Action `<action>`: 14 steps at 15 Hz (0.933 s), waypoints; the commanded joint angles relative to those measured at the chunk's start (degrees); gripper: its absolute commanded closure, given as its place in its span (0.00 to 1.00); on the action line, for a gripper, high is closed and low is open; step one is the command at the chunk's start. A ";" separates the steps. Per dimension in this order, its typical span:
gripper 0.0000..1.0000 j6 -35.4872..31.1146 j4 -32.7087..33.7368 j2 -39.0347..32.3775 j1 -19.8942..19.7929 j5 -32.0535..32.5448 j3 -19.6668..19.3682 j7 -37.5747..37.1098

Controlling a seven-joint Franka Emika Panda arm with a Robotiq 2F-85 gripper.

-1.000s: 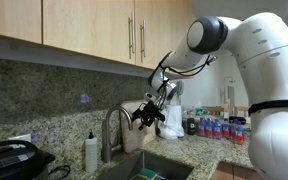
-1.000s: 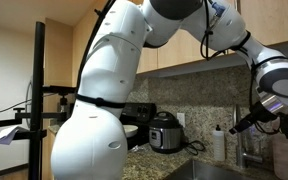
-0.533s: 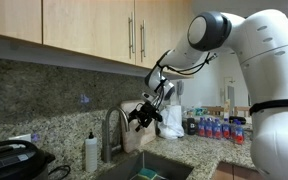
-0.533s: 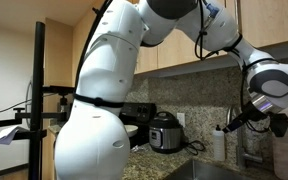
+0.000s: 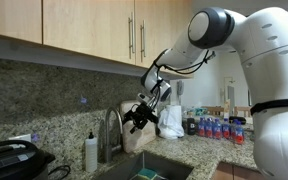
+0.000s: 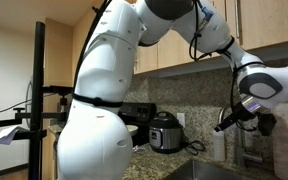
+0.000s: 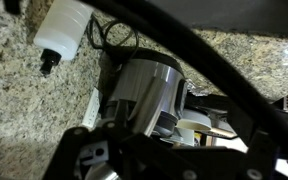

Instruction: Move the nozzle to the left

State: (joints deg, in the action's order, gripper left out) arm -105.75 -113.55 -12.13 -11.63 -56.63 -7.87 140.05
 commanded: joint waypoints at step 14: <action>0.00 -18.51 -11.94 6.50 7.81 -13.93 5.36 0.39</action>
State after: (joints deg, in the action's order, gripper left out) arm -121.45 -121.90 -8.41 -5.51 -68.47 -3.83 140.01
